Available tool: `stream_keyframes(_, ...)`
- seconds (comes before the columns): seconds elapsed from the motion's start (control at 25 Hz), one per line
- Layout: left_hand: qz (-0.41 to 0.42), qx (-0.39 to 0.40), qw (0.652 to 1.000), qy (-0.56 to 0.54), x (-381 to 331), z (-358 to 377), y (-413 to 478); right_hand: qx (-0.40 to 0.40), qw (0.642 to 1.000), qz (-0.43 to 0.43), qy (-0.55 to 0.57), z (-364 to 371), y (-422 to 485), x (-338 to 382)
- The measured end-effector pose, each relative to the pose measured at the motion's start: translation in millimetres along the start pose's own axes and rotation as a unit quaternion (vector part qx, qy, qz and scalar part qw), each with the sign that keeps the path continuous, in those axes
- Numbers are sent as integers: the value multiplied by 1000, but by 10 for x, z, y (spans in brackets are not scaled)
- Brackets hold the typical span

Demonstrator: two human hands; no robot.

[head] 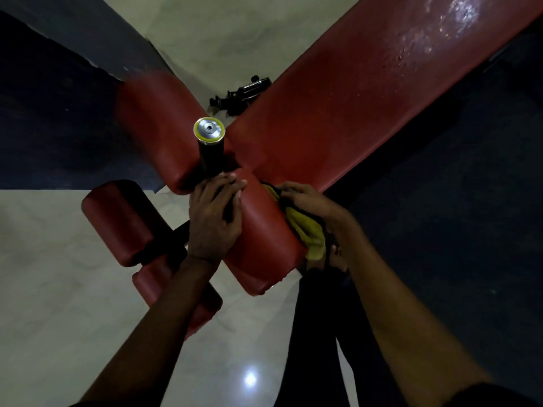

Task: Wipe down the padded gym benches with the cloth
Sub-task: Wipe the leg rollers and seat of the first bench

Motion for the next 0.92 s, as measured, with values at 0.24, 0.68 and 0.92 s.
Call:
stream_keyframes(0.24, -32, -14, 999, -22, -39, 2, 17, 4, 1000, 4, 12, 44, 104, 10)
stream_keyframes(0.68, -410, 4, 892, -191, -952, 1055, 209, -195, 931, -75, -299, -2010, 109, 562)
stream_keyframes(0.92, -672, -70, 697, -241, -81, 2010, -99, -161, 752, -161, -619, -2061, 887, 312)
Point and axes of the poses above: each hand's wrist, its own y-axis towards the middle knuckle, its own z-axis out of the palm, x = y × z, the point moved 6 cm from there along y, towards the middle knuckle, and after that the axes turned 7 degrees about -y, right-handed, at the moved point
